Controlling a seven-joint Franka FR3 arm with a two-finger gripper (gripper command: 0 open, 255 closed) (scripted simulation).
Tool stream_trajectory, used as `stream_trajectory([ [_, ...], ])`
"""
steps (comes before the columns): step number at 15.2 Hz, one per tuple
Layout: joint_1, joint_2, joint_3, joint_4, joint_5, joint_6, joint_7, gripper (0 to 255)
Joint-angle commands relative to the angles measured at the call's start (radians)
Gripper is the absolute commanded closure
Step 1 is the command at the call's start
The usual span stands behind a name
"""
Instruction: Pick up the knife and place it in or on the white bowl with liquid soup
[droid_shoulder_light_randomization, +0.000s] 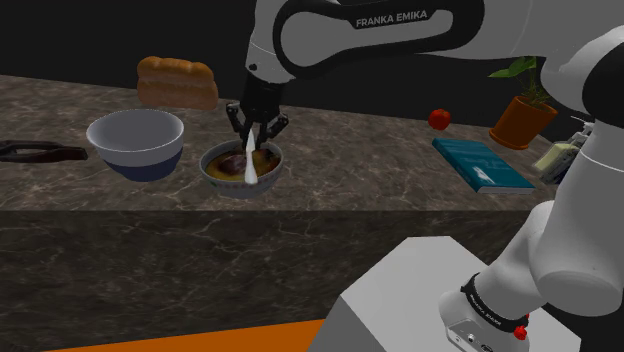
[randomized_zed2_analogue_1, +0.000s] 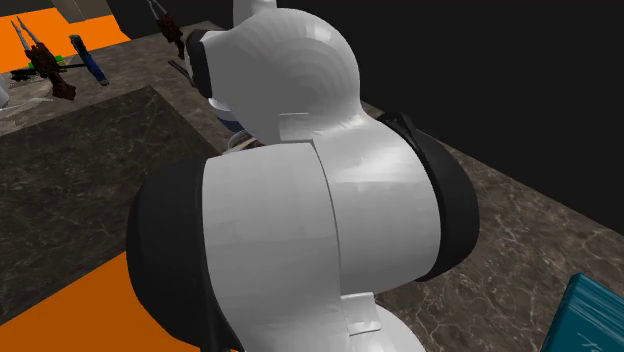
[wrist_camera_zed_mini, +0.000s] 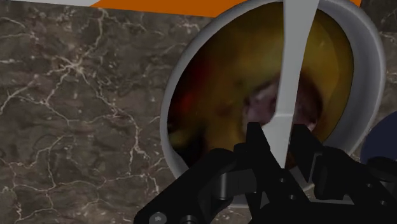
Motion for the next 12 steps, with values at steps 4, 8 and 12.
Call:
stream_trajectory([
  [4, 0.001, 0.016, -0.001, -0.044, -0.004, 0.060, -0.001, 255],
  [8, 0.001, 0.016, -0.001, -0.044, -0.004, 0.060, -0.001, 255],
  [12, 0.001, 0.016, -0.001, -0.044, -0.004, 0.060, 0.000, 0],
])
